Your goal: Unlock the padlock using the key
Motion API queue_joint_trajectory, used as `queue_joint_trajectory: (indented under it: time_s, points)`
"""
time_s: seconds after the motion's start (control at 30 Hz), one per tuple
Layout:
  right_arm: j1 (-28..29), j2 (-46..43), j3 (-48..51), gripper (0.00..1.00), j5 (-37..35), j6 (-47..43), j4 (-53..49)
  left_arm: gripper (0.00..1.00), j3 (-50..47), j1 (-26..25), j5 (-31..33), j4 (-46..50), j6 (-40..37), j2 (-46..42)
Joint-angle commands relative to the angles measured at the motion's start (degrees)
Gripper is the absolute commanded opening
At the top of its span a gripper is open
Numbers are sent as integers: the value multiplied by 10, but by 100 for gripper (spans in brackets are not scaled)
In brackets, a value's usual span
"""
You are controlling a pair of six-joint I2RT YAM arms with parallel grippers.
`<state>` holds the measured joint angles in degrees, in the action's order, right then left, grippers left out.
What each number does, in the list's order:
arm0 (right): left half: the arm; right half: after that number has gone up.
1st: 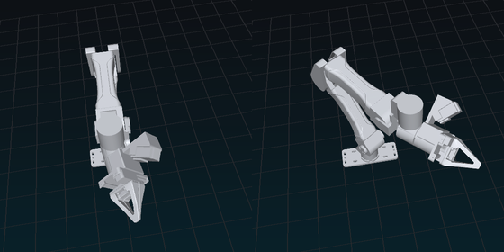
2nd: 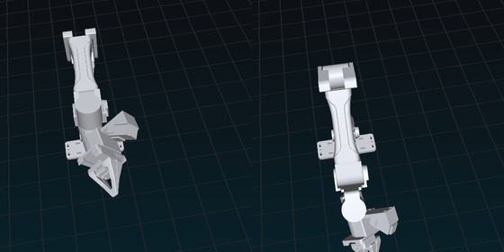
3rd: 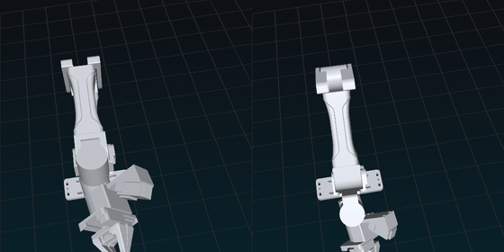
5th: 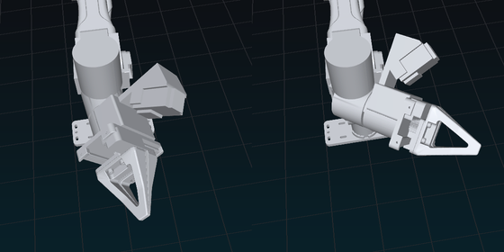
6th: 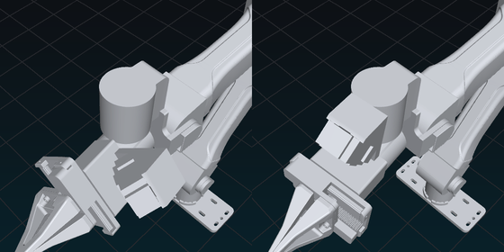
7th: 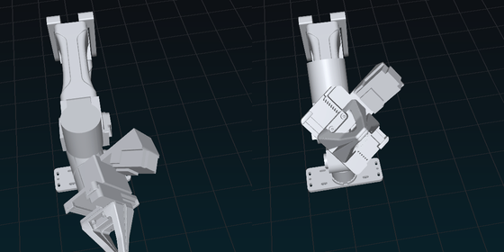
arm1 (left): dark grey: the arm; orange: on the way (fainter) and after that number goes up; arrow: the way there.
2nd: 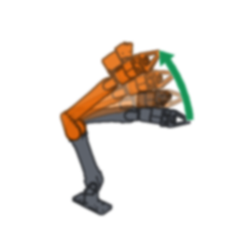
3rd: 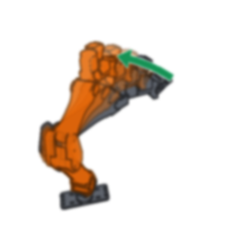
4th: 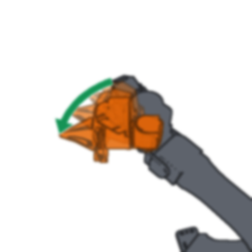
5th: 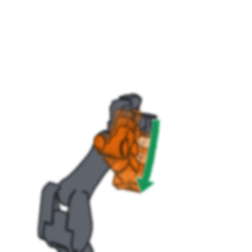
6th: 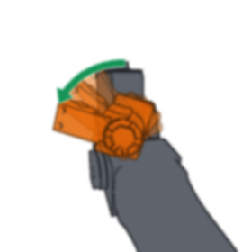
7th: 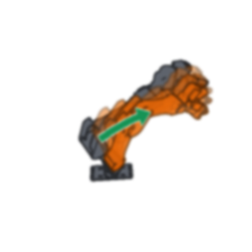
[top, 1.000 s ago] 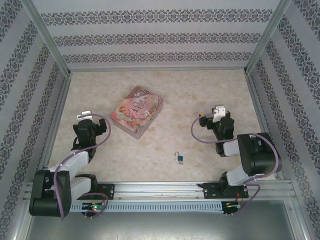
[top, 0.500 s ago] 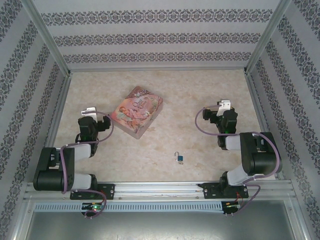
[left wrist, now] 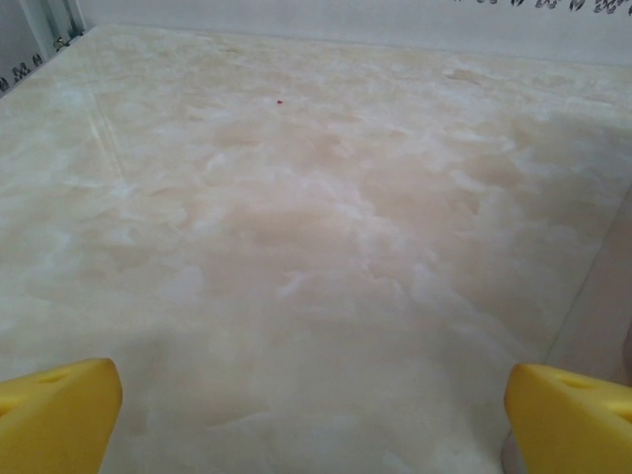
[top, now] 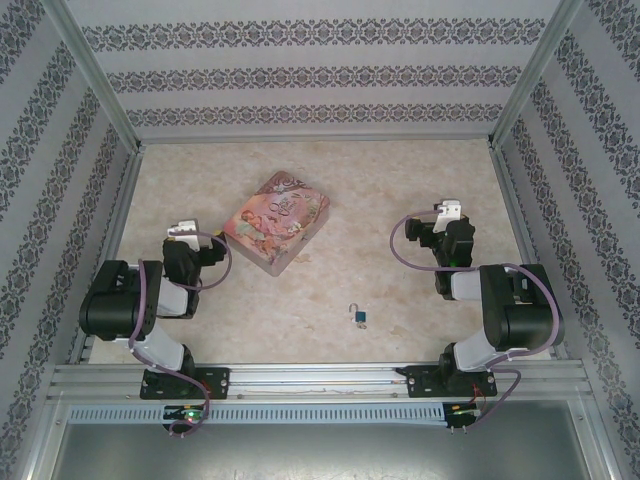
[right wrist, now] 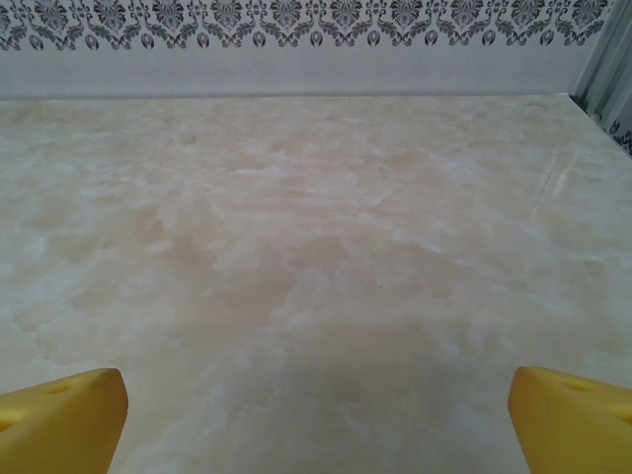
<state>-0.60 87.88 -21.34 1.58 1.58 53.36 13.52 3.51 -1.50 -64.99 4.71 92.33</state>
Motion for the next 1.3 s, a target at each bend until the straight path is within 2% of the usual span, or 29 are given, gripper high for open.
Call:
queue_joint_trajectory:
  time_s: [0.0,0.1,0.17,1.27]
  points:
    - [2,0,-4,98,0,8,6,99,29,6,-14,-6,-1,-6]
    - [2,-1,-5,99,0,9,5,100,66,-2,-19,72,-14,-13]
    - [2,-1,-4,98,0,8,5,99,73,-10,-7,79,-21,-10]
    - [7,-2,-3,98,-4,2,7,99,67,-10,-13,66,-22,-9]
